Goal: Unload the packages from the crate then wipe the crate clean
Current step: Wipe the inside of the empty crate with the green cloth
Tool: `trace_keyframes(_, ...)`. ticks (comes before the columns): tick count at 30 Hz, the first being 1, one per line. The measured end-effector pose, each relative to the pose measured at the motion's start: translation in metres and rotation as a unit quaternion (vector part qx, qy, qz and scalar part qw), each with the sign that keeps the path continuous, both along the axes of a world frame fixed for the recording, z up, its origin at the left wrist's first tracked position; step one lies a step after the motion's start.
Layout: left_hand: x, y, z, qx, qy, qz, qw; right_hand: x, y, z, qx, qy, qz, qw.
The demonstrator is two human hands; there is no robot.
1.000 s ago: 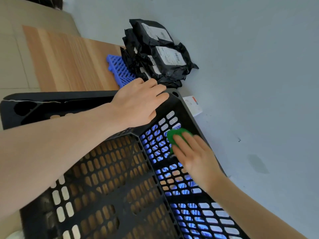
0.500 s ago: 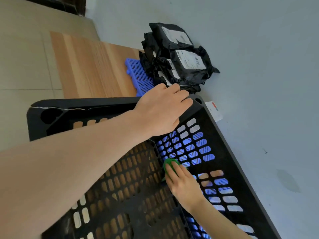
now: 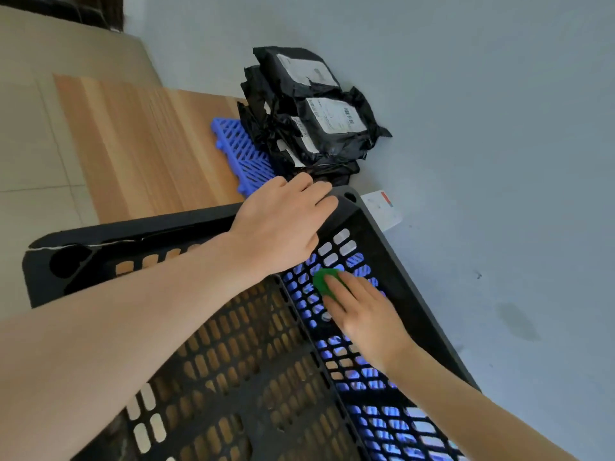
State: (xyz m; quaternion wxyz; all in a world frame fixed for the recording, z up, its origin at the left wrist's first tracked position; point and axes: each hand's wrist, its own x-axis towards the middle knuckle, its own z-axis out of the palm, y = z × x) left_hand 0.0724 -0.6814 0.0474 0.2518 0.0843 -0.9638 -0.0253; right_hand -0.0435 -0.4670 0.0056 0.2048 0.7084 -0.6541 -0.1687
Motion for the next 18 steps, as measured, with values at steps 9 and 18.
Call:
trace_keyframes(9,0.005,0.001,0.011,0.044,-0.035,-0.015,0.998,0.017,0.032,0.068,-0.056,0.04,-0.082,0.994)
trace_keyframes(18,0.01,0.0,0.012,0.034,-0.101,-0.032,0.994,0.052,0.11,0.055,-0.045,0.026,-0.182,0.982)
